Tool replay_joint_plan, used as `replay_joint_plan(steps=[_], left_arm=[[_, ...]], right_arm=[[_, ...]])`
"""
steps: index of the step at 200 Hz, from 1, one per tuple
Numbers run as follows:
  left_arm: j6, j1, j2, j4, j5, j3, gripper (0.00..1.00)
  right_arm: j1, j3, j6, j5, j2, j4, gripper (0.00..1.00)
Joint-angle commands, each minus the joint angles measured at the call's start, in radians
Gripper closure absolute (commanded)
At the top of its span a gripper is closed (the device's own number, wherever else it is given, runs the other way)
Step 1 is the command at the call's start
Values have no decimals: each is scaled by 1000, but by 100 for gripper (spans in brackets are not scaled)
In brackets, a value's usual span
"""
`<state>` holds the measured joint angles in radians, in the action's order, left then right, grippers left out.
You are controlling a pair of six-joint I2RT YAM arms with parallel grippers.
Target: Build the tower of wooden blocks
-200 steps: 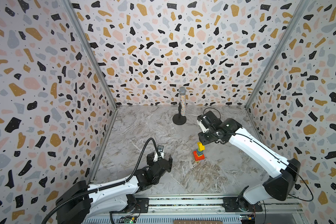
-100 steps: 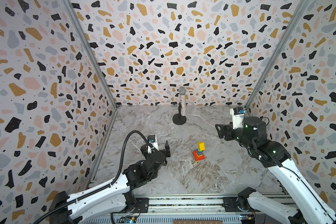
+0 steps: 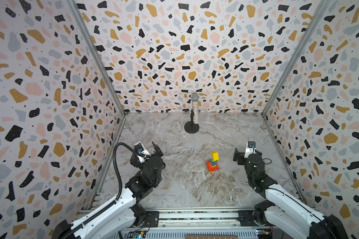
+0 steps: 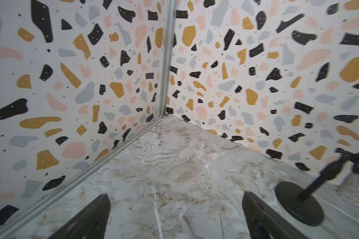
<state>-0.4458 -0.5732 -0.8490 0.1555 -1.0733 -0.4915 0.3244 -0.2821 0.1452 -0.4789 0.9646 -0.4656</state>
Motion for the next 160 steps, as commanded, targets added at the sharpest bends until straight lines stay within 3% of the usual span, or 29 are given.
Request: replay_joint_plan(steps=[1, 46, 70, 88, 103, 135, 160], left_arm=[[75, 155, -90, 87, 134, -12, 0], [322, 268, -262, 361, 222, 44, 0], [370, 310, -348, 395, 286, 38, 0], [412, 331, -381, 486, 291, 75, 0], [415, 360, -389, 573, 312, 124, 0], [377, 395, -396, 785, 334, 227, 0], [379, 395, -407, 858, 323, 263, 0]], right_arm=[[-44, 18, -23, -68, 42, -254, 1], [-45, 190, -157, -113, 211, -757, 1], [-43, 214, -193, -154, 337, -932, 1], [-60, 231, -181, -123, 424, -1063, 1], [-57, 223, -213, -114, 502, -1147, 1], [-56, 215, -216, -82, 494, -1110, 1], [-51, 355, -247, 27, 543, -1400, 1]])
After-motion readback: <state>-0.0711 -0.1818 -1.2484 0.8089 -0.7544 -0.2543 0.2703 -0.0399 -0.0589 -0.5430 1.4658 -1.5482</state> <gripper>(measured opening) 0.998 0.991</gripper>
